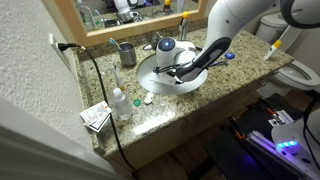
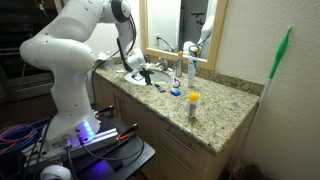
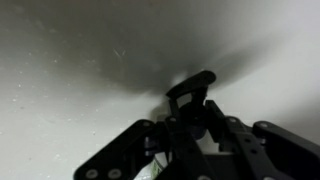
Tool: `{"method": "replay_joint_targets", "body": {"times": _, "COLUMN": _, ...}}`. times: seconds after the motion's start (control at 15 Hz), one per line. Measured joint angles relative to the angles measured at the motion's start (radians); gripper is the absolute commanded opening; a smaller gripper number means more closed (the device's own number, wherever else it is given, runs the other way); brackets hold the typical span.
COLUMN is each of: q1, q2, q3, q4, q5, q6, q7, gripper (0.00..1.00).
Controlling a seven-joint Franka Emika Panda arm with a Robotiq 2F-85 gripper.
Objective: Remove the pump bottle from the sink and place it on the right side of the countertop
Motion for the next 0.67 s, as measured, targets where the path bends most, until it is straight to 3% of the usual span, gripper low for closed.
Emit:
{"method": "replay_joint_targets", "body": {"times": 0.27, "q1": -0.046, "q2": -0.125, "q3": 0.049, "q4": -0.099, "q5": 0.151, "q6": 0.004, "q7": -0.17, "gripper": 0.08}}
{"method": "replay_joint_targets", "body": {"times": 0.47, "q1": -0.123, "q2": -0.281, "q3": 0.124, "q4": -0.226, "q5": 0.36, "q6": 0.004, "q7": -0.379, "gripper": 0.08}}
{"method": "replay_joint_targets", "body": {"times": 0.67, "q1": -0.314, "q2": -0.424, "q3": 0.32, "q4": -0.353, "q5": 0.601, "q6": -0.005, "q7": -0.613, "gripper": 0.08}}
